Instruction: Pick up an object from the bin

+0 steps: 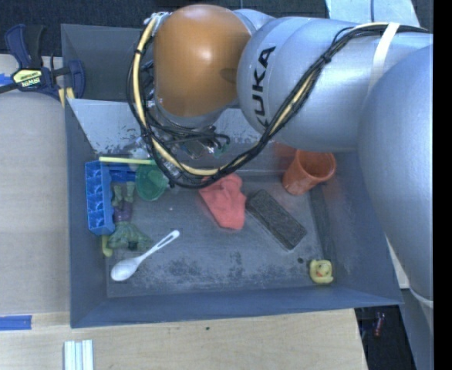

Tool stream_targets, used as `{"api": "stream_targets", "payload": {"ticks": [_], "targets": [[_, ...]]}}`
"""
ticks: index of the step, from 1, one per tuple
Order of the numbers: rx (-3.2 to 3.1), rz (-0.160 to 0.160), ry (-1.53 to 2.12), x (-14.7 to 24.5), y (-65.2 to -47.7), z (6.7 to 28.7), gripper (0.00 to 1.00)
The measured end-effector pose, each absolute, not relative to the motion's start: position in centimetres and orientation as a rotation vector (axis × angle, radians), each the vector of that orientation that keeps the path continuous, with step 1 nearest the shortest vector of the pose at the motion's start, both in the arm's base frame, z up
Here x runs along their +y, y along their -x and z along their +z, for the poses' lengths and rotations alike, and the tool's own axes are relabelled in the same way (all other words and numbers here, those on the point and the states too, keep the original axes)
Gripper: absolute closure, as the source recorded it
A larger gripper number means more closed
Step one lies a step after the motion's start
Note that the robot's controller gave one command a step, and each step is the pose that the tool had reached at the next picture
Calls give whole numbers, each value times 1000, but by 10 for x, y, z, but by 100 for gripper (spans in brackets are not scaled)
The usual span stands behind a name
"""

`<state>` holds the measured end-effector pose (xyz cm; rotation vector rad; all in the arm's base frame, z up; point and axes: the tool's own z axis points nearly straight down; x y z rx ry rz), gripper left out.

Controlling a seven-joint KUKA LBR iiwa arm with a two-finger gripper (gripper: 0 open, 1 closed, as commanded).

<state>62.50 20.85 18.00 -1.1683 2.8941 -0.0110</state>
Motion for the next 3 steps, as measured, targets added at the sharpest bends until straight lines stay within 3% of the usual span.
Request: {"api": "stream_targets", "payload": {"ticks": [1,3], "targets": [[2880,-14,1183,203,-627,197,100],[2876,-11,1193,171,-615,173,100]]}}
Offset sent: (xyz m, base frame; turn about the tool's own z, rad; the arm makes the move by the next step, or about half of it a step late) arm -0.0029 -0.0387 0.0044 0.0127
